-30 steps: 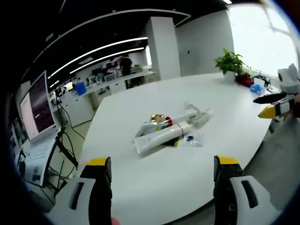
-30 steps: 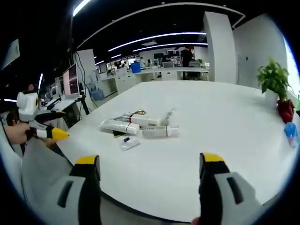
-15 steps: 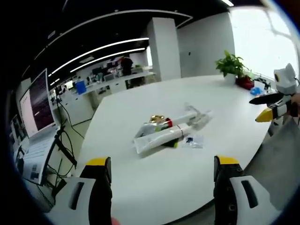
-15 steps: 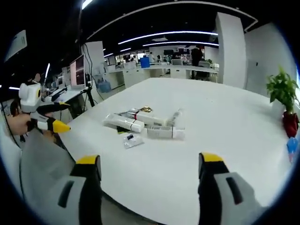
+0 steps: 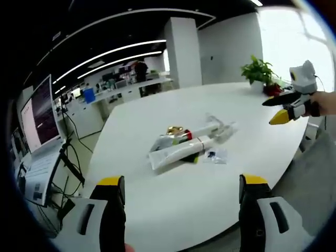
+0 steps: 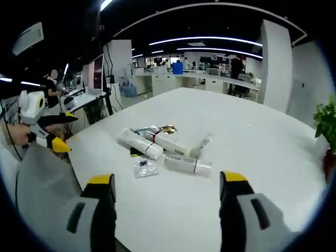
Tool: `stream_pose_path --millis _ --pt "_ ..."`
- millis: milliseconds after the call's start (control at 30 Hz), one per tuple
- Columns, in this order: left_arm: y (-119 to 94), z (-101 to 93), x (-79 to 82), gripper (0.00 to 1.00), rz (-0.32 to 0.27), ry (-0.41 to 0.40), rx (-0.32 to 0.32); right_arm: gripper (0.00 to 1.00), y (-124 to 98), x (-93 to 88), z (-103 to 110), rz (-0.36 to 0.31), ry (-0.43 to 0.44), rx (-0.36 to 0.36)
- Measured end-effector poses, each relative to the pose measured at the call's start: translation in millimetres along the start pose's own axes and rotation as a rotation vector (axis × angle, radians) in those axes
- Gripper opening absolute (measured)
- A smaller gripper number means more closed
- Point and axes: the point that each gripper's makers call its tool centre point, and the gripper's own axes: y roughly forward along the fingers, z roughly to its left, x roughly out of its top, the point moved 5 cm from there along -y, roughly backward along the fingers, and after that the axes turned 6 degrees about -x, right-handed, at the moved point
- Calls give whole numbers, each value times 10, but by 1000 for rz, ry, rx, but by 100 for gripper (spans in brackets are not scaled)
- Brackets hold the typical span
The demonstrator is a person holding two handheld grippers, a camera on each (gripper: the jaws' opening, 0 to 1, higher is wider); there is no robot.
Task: Arrange the skincare products in the storage area until every visible bottle or jar stands upright without overlapping.
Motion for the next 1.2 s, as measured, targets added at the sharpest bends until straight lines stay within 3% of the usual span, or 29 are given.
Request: stream_pose_path --millis 900,1200 --pt "18 52 -25 87 10 -23 15 76 1024 473 -164 49 -218 149" --pt "23 60 -31 87 13 -32 11 73 1318 543 -169 87 -293 191"
